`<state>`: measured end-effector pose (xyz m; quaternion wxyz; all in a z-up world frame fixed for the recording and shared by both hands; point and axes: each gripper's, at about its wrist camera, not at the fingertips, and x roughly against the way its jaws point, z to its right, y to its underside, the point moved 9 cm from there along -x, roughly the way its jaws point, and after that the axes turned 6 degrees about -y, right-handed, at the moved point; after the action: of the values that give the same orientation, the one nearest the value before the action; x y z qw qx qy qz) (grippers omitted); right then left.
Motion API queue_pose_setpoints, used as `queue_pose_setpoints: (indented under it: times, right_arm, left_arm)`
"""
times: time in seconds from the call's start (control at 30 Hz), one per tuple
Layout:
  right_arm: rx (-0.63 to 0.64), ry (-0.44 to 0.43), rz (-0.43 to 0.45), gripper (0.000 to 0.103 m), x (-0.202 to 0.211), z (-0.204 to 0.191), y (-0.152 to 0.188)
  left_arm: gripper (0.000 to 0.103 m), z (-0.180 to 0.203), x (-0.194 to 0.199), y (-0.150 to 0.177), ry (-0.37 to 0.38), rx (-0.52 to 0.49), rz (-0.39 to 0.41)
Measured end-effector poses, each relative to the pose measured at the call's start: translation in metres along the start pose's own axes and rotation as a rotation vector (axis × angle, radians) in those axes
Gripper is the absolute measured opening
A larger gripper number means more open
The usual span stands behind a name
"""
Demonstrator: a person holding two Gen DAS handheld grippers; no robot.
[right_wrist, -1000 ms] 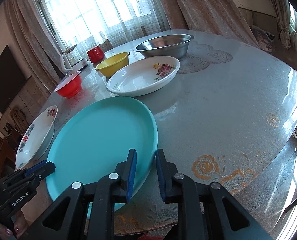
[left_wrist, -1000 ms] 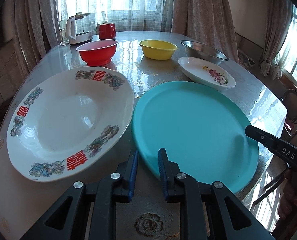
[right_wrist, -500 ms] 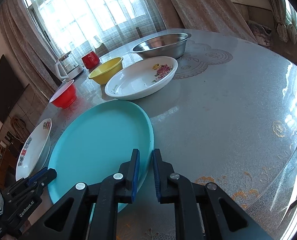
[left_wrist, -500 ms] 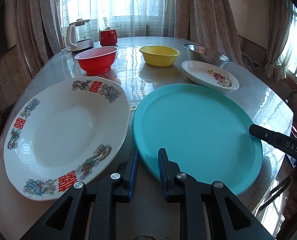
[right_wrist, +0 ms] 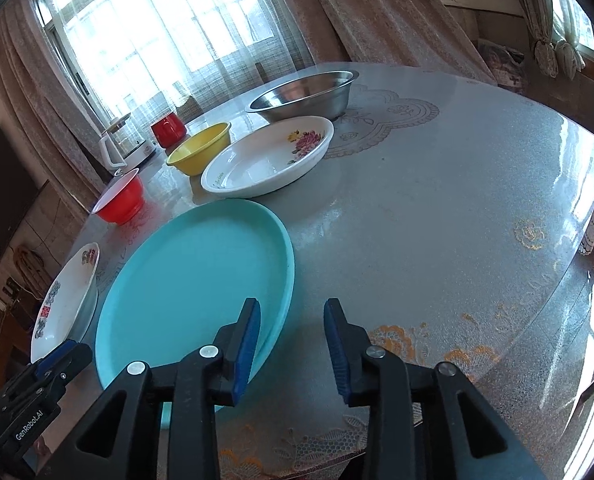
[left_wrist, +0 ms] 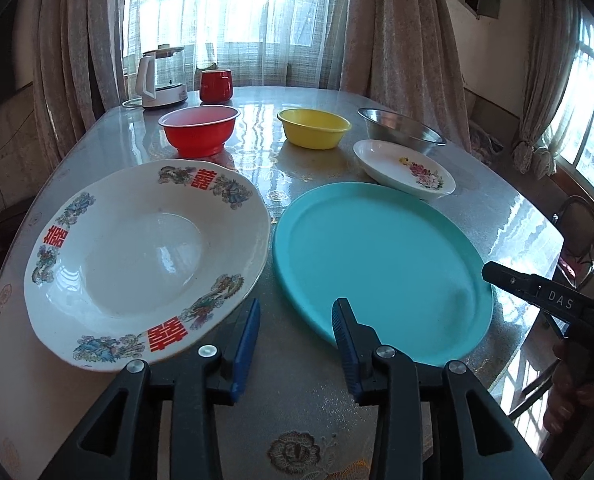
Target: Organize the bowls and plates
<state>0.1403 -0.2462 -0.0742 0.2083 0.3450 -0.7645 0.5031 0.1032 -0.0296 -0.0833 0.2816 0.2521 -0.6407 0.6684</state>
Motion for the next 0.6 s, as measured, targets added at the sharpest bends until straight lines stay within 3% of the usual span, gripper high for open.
queue_pose_setpoints:
  times: [0.07,0.17,0.4,0.5,0.6]
  right_arm:
    - [-0.009,0.002,0.007,0.035,0.004,0.001,0.000]
    - [-0.006,0.002,0.016,0.035,0.009,-0.003,0.000]
    - [0.071,-0.029,0.025,0.036,0.017,-0.033,-0.002]
    - [0.105,-0.050,0.013,0.037,0.014,-0.049,-0.001]
    - [0.130,-0.071,-0.005,0.039,0.008,-0.064,0.001]
  left_arm:
    - [0.045,0.000,0.006,0.000,0.015,-0.001,0.012]
    - [0.061,0.002,0.018,0.001,0.036,-0.021,0.042]
    - [0.063,-0.016,0.046,-0.003,0.034,-0.001,0.115]
    - [0.071,-0.035,0.052,-0.009,-0.006,0.029,0.139]
    - [0.072,-0.058,0.052,-0.012,-0.066,0.058,0.147]
